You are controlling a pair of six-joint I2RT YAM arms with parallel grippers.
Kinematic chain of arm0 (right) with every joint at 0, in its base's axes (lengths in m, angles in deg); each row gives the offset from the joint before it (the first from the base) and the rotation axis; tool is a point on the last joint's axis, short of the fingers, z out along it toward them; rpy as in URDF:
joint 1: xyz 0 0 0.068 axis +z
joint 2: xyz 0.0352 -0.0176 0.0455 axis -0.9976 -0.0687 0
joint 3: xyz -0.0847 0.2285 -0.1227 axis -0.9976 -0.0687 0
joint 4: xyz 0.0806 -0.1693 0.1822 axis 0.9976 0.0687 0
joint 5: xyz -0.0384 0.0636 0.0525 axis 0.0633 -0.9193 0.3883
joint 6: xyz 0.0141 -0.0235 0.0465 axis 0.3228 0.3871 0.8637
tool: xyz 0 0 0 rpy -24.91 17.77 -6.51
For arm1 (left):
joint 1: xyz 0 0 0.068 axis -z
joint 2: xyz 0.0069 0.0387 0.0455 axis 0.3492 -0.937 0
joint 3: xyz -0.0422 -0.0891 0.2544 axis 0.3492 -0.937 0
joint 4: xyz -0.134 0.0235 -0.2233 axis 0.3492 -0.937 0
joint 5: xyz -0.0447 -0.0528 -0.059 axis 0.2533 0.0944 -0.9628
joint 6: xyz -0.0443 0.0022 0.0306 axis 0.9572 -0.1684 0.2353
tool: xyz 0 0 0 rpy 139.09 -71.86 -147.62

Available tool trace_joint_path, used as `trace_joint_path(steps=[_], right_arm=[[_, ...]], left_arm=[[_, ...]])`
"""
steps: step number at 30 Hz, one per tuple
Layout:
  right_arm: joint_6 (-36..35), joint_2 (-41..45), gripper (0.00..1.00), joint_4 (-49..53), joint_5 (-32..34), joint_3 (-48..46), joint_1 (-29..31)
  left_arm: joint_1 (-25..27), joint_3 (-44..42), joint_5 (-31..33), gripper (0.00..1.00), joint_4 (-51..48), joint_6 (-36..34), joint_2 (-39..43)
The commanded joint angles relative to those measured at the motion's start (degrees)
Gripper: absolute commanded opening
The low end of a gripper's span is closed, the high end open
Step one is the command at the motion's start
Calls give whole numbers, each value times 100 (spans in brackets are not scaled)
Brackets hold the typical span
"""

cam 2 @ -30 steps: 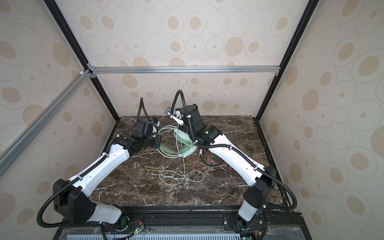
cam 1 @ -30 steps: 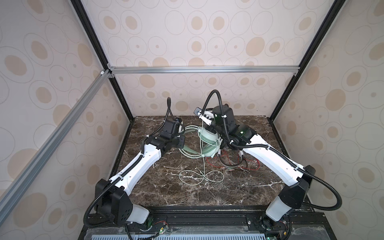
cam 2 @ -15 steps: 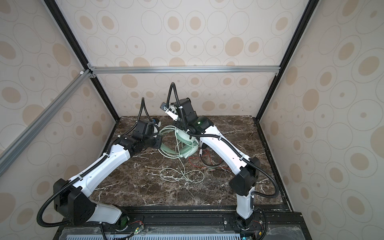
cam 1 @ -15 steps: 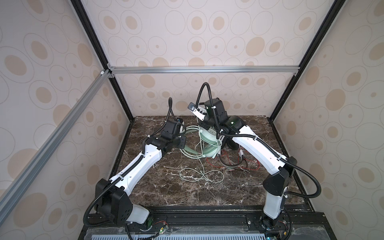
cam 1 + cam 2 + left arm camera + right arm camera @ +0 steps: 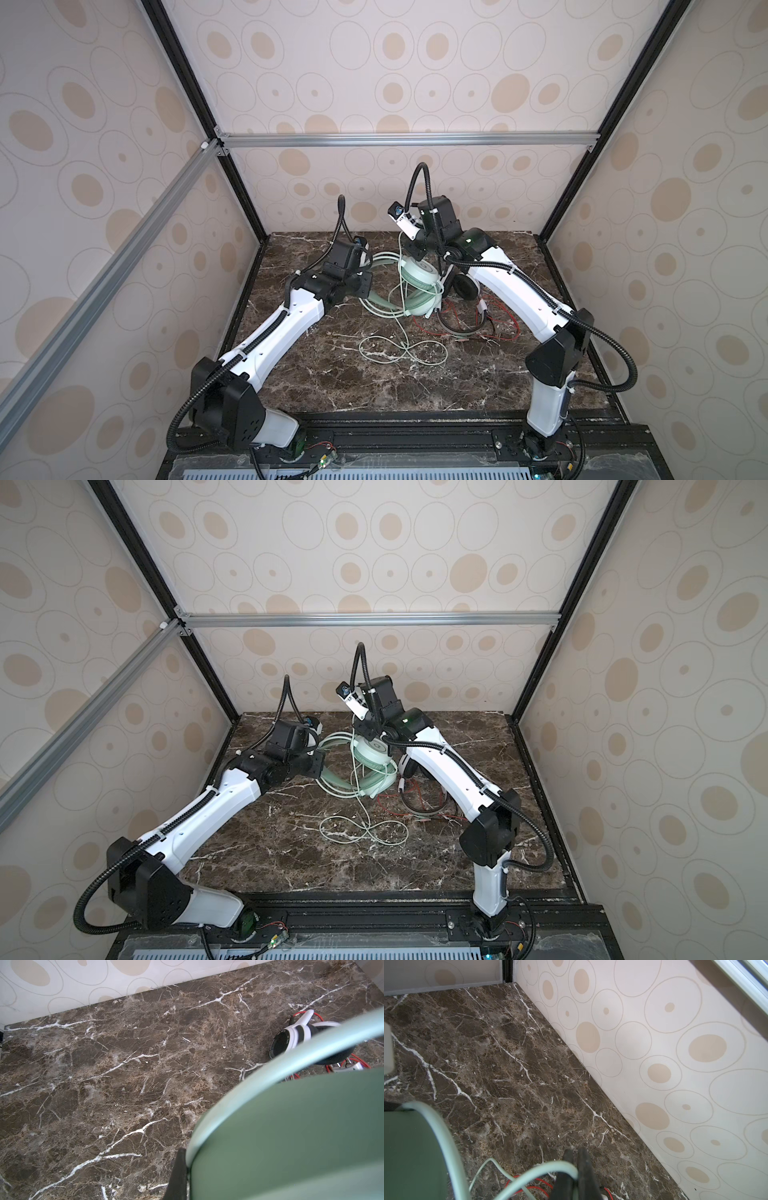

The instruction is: Wrap the headphones

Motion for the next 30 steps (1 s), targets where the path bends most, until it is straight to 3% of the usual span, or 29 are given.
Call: trace_joint_path(steps=[1,6,21,25,30], right_arm=[[183,348,0,-250,-253,170,-13],[36,357,0,-191,-691,323,93],[-53,271,0,-362,-203,346,257],[395,85,0,-93,-91,619,1],[963,42,0,2,-403,517,-380]], left_arm=[[75,126,-187,0,156,-60,153],[68,138,-178,0,140,-45,131],[76,135,-159,0,131,-49,79],[77,137,-159,0,131,-45,86],[77,132,-166,0,131,-40,113]])
